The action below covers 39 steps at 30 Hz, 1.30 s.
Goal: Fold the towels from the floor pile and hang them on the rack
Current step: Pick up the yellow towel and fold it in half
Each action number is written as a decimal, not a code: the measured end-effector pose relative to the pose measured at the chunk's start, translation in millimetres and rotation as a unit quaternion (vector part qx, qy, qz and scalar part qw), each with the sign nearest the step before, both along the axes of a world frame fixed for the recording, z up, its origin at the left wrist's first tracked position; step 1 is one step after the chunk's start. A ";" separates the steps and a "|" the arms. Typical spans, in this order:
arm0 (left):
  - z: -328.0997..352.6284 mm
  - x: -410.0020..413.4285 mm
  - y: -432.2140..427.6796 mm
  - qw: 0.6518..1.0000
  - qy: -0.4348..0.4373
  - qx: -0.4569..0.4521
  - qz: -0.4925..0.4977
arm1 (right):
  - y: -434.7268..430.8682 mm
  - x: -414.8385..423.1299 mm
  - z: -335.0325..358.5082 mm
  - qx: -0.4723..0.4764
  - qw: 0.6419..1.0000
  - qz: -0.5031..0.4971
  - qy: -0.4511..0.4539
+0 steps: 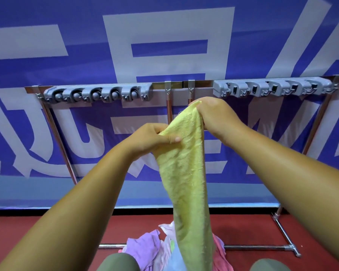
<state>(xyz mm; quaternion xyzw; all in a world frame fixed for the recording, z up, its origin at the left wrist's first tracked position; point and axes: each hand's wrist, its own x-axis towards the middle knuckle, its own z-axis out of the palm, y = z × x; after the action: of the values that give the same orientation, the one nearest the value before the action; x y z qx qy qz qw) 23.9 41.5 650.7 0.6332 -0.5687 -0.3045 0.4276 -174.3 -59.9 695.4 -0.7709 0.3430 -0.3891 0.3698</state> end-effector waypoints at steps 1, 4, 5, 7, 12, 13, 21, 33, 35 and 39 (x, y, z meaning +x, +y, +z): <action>1.1 2.6 0.6 1.000 0.001 -0.002 0.010 | -1.0 -2.4 1.3 -0.012 1.000 -0.007 0.007; 7.7 9.5 2.9 1.000 0.012 -0.023 0.016 | -2.8 -11.8 4.3 -0.068 0.996 -0.022 0.047; 10.8 11.4 3.3 0.999 0.020 -0.031 0.017 | -4.3 -14.9 5.3 -0.084 0.995 -0.022 0.058; 16.4 13.7 2.0 0.997 0.036 -0.056 0.029 | -5.6 -20.6 8.8 -0.100 0.992 -0.016 0.072; 26.2 11.5 -4.1 0.980 0.108 -0.134 0.098 | -8.4 -30.8 19.6 -0.113 0.990 -0.003 0.082; 27.4 11.4 -4.7 0.977 0.119 -0.142 0.109 | -10.1 -32.0 20.0 -0.120 0.989 -0.008 0.091; 43.3 15.0 -5.1 0.969 0.117 -0.156 0.152 | -5.6 -26.8 24.5 -0.126 0.981 -0.040 0.144; 73.5 23.2 19.4 0.965 0.158 -0.141 0.155 | 9.3 -14.2 39.1 -0.023 1.000 0.003 -0.002; 74.3 22.3 22.0 0.965 0.129 -0.145 0.177 | 12.8 -10.9 42.3 -0.003 0.999 0.009 -0.035; 74.1 21.5 26.2 0.961 0.124 -0.141 0.205 | 11.9 -8.8 42.3 0.031 0.998 0.019 -0.056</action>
<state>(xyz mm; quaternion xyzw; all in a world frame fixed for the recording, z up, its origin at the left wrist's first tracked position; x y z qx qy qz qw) 45.3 67.7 724.8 0.6270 -0.4064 -0.2035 0.6327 -183.1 -48.0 737.7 -0.7423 0.3188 -0.4138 0.4196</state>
